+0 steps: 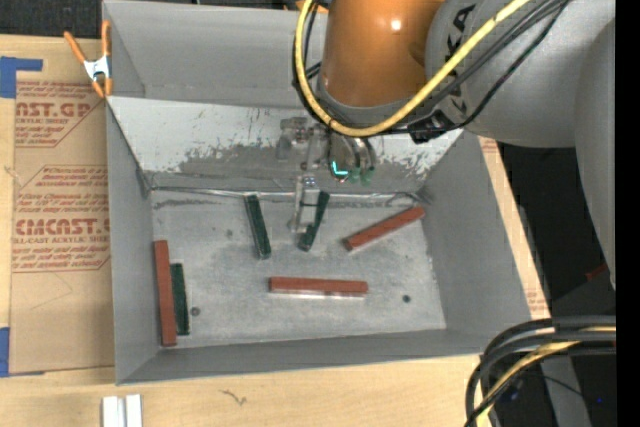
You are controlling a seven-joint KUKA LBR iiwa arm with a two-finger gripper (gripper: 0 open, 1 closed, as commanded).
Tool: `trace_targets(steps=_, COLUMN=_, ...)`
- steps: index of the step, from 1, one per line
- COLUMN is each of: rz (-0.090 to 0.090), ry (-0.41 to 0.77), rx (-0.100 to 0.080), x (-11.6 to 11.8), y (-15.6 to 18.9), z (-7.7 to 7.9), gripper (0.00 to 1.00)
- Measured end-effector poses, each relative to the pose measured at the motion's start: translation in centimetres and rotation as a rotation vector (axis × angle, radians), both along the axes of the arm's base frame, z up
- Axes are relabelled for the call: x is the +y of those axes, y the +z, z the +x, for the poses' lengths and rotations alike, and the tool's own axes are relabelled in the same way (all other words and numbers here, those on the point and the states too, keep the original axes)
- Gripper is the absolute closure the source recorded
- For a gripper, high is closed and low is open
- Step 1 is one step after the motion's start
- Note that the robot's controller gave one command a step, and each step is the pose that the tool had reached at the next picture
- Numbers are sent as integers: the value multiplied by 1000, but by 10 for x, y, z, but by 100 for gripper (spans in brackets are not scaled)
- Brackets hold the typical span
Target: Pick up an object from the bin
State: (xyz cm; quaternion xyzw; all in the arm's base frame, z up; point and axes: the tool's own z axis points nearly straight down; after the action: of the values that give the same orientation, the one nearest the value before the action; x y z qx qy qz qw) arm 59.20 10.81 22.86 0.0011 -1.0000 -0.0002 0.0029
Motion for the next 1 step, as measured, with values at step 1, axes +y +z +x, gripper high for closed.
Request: trace_targets(steps=1, rz=0, ry=86, rx=-1, x=-72, y=-163, z=-14, gripper=0)
